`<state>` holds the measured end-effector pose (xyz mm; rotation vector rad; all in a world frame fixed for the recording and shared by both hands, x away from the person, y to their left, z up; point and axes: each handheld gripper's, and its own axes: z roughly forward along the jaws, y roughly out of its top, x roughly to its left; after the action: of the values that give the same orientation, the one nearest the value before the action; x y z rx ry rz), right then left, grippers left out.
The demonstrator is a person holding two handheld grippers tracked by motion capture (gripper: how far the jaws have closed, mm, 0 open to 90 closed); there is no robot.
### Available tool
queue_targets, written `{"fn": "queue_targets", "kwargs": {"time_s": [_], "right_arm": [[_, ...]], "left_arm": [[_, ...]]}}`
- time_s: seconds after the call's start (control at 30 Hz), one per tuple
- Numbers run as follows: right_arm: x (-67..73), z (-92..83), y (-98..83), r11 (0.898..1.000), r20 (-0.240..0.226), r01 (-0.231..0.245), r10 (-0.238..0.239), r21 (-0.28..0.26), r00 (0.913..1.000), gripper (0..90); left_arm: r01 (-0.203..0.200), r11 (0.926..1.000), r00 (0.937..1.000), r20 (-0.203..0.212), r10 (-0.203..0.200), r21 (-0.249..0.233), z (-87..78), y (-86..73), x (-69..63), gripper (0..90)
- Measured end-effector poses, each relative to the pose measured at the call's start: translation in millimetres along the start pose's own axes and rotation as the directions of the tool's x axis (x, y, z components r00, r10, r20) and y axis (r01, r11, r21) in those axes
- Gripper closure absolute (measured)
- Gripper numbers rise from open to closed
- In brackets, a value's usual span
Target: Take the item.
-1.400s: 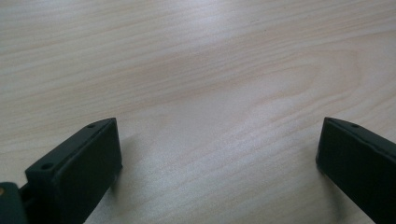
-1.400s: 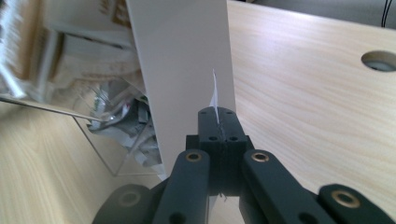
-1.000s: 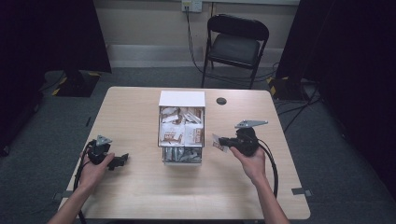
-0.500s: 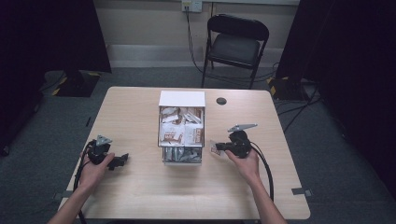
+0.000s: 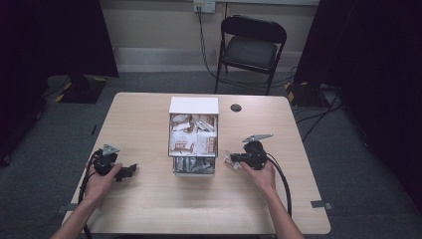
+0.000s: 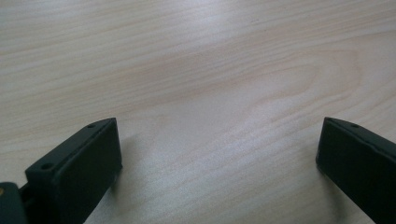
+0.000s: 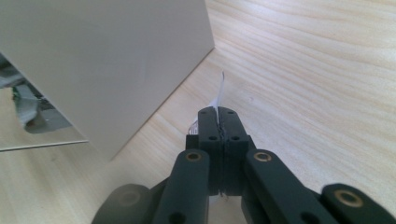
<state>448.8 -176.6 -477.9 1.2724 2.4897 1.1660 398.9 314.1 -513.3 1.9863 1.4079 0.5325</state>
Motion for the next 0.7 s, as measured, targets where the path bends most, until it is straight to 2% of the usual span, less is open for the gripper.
{"fn": "queue_targets", "kwargs": {"time_s": [0.1,0.3,0.33,0.53,0.57,0.6,0.7], "right_arm": [[-3.0,-1.2,-1.4,1.0,0.002,-0.009,0.009,-0.01,1.0,85.9],[-4.2,-4.1,-1.6,0.999,0.03,-0.021,0.022,-0.027,0.9993,78.9],[-5.7,-4.2,-1.7,0.999,0.04,-0.035,0.036,-0.037,0.9985,72.9],[-7.4,-5.4,-1.9,0.998,0.043,-0.049,0.051,-0.049,0.9978,65.4],[-7.9,-7.1,-1.2,0.996,0.048,-0.053,0.057,-0.065,0.9973,59.9],[-7.9,-7.1,-1.2,0.996,0.048,-0.053,0.057,-0.065,0.9973,59.9],[-9.5,-11.5,-0.2,0.993,0.061,-0.067,0.073,-0.093,0.9955,49.6]], "left_arm": [[0.0,1.0,1.0,0.0,0.0,0.0,0.0,0.0,0.0,0.0],[0.0,1.0,1.0,0.0,0.0,0.0,0.0,0.0,0.0,0.0],[0.0,1.0,1.0,0.001,0.0,0.0,0.0,0.0,0.1,0.0],[0.0,1.0,1.0,0.0,0.0,0.0,0.0,0.0,0.1,0.0],[0.0,1.0,1.0,0.0,0.0,0.0,0.0,0.0,0.0,0.0],[0.0,1.0,1.0,0.0,0.0,0.0,0.0,0.0,0.0,0.0],[0.0,1.0,1.0,0.0,0.0,0.0,0.0,0.0,0.0,0.0]]}}
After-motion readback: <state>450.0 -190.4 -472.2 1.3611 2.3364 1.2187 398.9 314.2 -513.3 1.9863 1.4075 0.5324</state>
